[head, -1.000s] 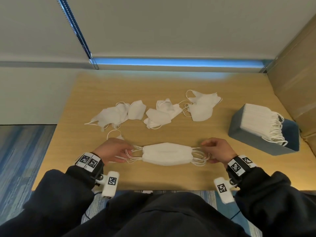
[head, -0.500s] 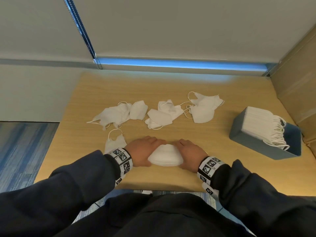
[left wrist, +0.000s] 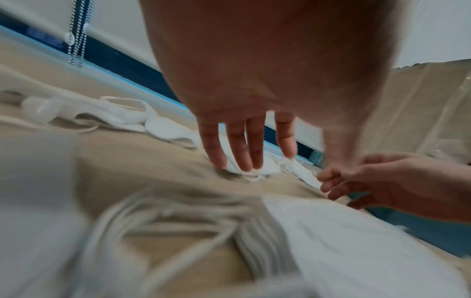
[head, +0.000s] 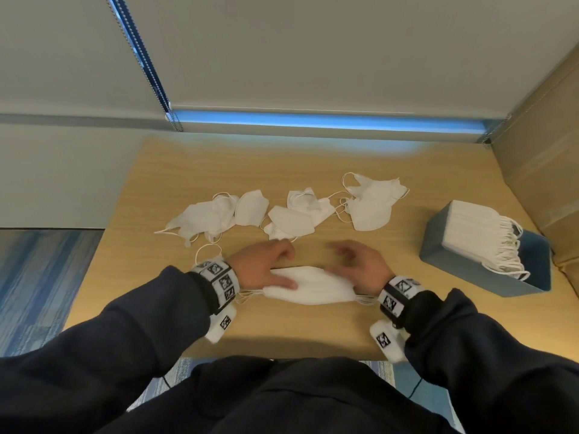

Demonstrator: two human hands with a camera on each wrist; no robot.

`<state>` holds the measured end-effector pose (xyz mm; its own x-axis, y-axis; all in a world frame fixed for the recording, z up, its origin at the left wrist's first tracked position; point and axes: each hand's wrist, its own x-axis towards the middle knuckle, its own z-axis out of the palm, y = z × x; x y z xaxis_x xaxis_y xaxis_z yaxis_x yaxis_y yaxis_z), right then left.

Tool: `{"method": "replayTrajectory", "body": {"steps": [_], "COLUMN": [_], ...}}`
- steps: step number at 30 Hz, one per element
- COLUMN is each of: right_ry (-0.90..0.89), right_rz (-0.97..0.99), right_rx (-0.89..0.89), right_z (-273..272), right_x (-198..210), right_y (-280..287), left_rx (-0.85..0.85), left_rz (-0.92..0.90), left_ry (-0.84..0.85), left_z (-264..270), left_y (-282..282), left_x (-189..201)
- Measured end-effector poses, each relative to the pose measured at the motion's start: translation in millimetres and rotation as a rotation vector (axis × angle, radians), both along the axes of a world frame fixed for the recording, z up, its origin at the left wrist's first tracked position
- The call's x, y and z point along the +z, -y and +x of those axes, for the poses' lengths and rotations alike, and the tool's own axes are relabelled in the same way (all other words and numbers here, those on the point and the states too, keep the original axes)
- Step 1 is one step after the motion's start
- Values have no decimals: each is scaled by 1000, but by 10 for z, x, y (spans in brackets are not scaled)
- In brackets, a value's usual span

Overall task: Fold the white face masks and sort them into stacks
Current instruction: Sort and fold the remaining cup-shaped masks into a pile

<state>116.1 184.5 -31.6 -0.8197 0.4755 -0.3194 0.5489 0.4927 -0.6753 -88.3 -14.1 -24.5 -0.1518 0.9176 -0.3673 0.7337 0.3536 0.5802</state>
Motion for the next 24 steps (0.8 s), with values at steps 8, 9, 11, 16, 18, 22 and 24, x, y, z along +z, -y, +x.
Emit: {"method": "replayTrajectory", "body": {"steps": [8, 9, 11, 16, 18, 22, 24], "right_ry": [382, 409, 387, -13, -214, -337, -130], "right_rz": [420, 480, 567, 309, 139, -70, 109], "right_rx": [-117, -85, -55, -196, -233, -437, -421], "right_z": [-356, -376, -369, -156, -142, -301, -392], "right_x": [28, 49, 84, 190, 240, 198, 109], "right_y": [-721, -737, -738, -657, -651, -807, -937], "left_rx": [178, 182, 231, 570, 637, 567, 354], "left_rz": [-69, -85, -10, 238, 277, 359, 393], "left_ry": [-378, -404, -431, -147, -204, -519, -564], "left_z": [-517, -550, -621, -894, -977, -839, -637], "left_y": [-651, -666, -673, -595, -545, -508, -569], "left_x": [-50, -59, -56, 106, 159, 99, 39]}}
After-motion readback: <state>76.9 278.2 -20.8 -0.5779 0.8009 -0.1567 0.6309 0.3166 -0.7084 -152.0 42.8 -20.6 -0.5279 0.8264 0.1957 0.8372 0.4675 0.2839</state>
